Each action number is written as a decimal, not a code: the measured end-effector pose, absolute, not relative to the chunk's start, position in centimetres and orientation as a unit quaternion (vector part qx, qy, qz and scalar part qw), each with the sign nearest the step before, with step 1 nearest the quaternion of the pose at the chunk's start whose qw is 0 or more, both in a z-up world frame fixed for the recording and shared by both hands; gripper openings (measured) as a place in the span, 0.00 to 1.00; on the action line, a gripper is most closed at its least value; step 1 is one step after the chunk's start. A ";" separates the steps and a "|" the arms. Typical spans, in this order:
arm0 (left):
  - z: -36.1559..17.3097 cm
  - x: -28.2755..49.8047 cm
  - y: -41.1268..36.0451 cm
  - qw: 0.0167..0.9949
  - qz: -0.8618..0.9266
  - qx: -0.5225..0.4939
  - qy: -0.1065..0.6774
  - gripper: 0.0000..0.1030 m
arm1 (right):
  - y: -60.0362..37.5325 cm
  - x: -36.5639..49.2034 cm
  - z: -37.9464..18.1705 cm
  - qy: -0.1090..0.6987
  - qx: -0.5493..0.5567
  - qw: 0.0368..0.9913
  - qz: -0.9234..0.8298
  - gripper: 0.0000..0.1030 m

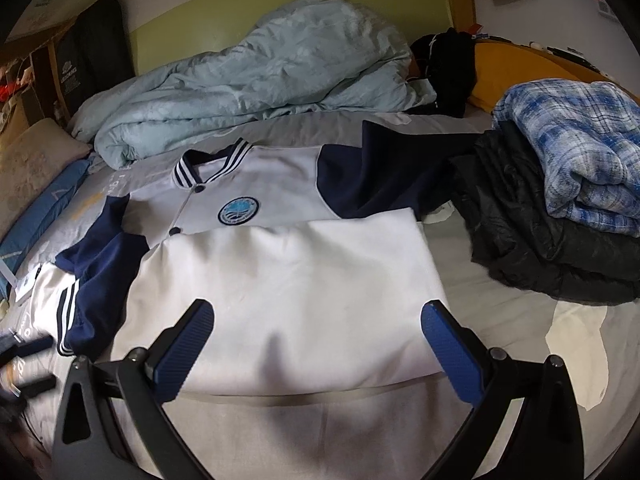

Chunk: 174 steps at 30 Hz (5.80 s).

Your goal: Fold large clothes

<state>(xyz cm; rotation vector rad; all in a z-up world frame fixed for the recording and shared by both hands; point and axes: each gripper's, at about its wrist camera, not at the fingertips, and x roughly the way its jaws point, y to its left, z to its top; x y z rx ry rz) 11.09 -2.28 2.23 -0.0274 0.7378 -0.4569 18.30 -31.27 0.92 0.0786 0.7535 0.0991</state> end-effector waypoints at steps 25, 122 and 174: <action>8.4 13.7 11.8 0.955 -0.020 -0.084 0.285 1.00 | -12.5 12.0 2.2 0.351 -0.019 0.900 0.257 0.06; -2.6 16.2 7.7 0.875 -0.072 -0.159 0.452 0.97 | -30.9 16.9 -1.3 0.406 0.095 0.904 0.097 0.66; -4.0 3.8 5.7 0.897 0.018 -0.097 0.431 0.85 | -29.2 8.3 -3.3 0.413 0.064 0.908 0.026 0.52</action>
